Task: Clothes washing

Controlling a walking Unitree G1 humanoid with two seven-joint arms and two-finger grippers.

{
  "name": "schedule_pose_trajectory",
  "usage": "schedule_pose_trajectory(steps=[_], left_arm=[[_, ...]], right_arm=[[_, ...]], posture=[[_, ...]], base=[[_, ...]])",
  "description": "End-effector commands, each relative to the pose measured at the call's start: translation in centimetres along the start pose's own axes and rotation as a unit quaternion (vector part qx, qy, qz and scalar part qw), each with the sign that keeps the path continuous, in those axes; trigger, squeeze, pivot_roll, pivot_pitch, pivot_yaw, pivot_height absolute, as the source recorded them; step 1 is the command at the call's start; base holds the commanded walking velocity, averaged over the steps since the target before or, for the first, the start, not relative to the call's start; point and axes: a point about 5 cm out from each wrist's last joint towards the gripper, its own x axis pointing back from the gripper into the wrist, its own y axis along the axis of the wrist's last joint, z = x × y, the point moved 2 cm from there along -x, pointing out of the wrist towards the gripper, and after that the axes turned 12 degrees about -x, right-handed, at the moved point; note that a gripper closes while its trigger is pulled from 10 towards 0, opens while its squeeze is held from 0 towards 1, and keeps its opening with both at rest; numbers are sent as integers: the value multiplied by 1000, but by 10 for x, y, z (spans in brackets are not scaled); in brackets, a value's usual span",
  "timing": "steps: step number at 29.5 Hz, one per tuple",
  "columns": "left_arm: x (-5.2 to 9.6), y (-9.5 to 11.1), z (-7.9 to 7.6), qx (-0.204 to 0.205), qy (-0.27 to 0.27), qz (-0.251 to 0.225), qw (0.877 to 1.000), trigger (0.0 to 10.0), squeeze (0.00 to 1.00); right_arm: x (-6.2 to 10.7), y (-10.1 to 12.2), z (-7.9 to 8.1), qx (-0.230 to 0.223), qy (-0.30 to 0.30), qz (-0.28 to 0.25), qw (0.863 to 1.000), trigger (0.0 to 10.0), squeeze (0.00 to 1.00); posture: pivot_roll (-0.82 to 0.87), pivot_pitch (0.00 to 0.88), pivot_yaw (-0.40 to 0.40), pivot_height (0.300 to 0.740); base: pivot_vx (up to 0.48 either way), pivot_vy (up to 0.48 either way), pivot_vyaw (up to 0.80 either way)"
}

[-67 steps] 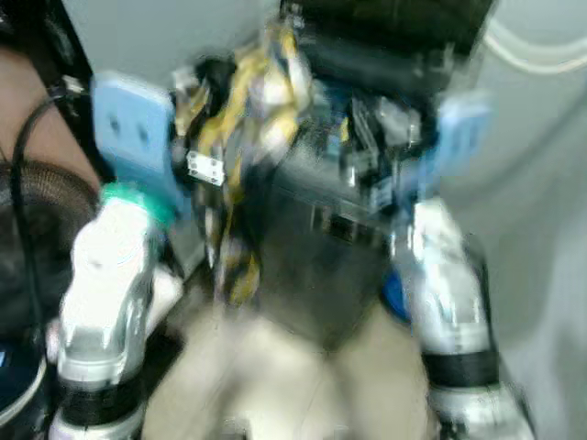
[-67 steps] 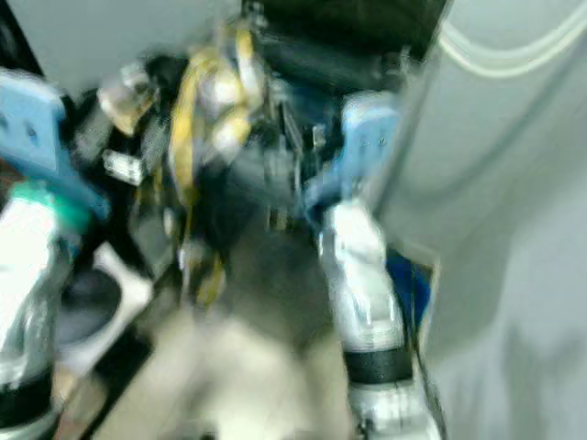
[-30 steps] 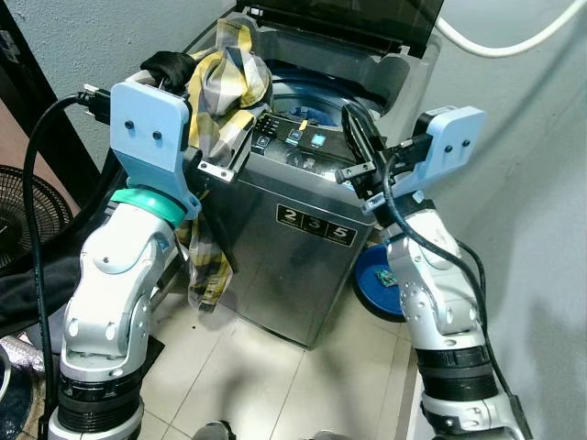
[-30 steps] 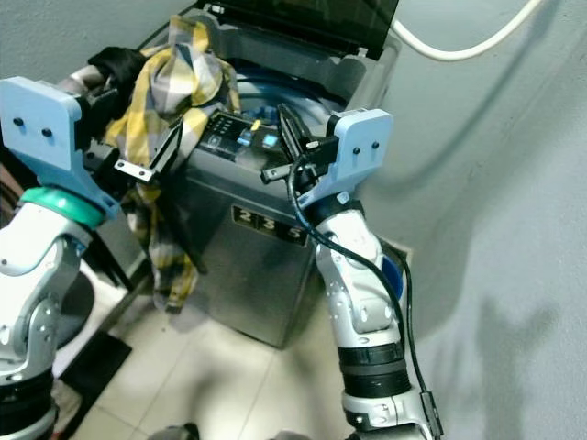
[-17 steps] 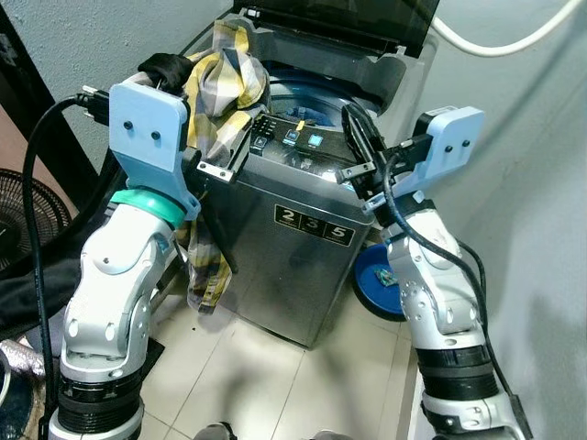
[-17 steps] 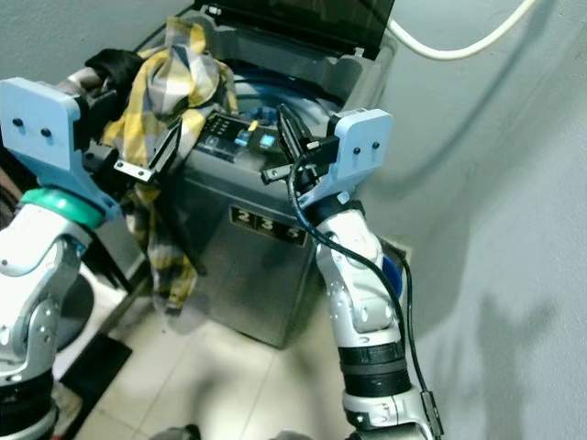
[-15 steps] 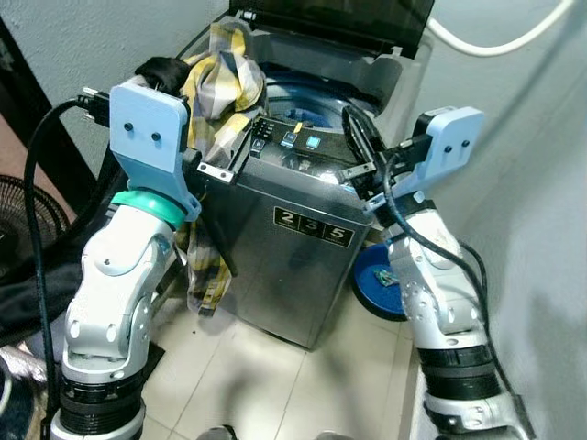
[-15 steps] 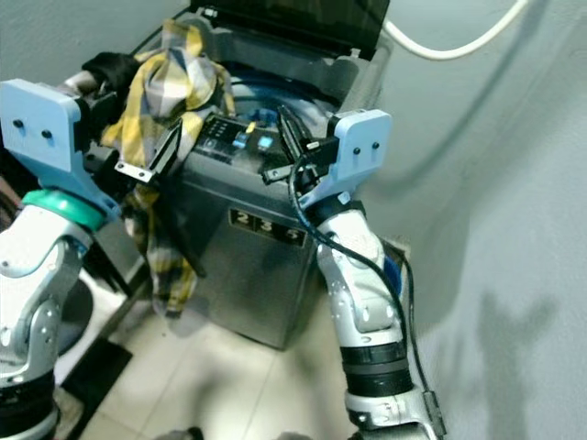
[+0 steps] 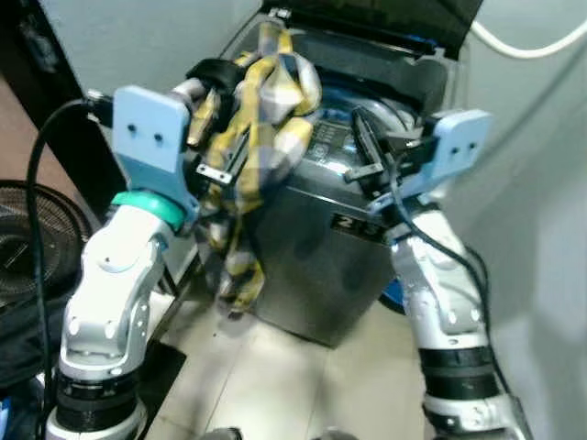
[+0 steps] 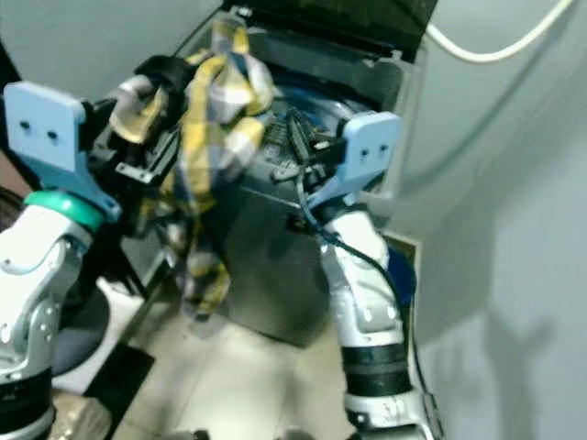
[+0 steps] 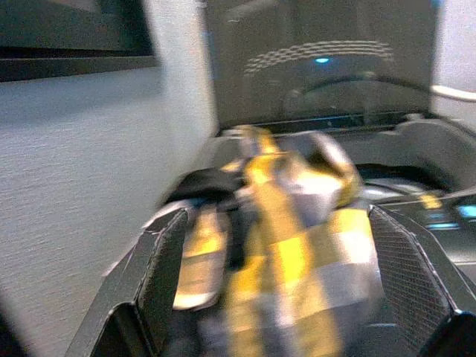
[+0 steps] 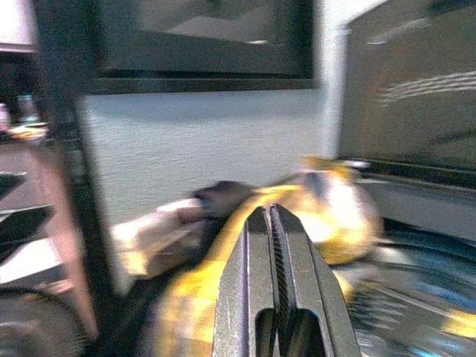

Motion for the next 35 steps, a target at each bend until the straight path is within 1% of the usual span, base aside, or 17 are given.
schedule_pose_trajectory(steps=[1,9,27,35], left_arm=[[1,-2,-3,4,-6,5,1000,10000,0],[0,-3,-3,5,-4,8,1000,10000,0],[0,-5,-4,5,-5,12,1000,10000,0],[0,-7,-4,6,-6,16,1000,10000,0]], right_arm=[[3,-1,-5,2,-9,5,1000,10000,0],[3,0,-6,7,-10,4,1000,10000,0],[4,-2,-7,4,-11,11,1000,10000,0],[4,-3,-7,-1,-14,14,1000,10000,0]], posture=[[61,0,3,728],[60,3,5,728],[58,4,6,728],[58,5,5,728]], base=[[0,480,0],[0,375,0],[0,0,0],[0,0,-697]])
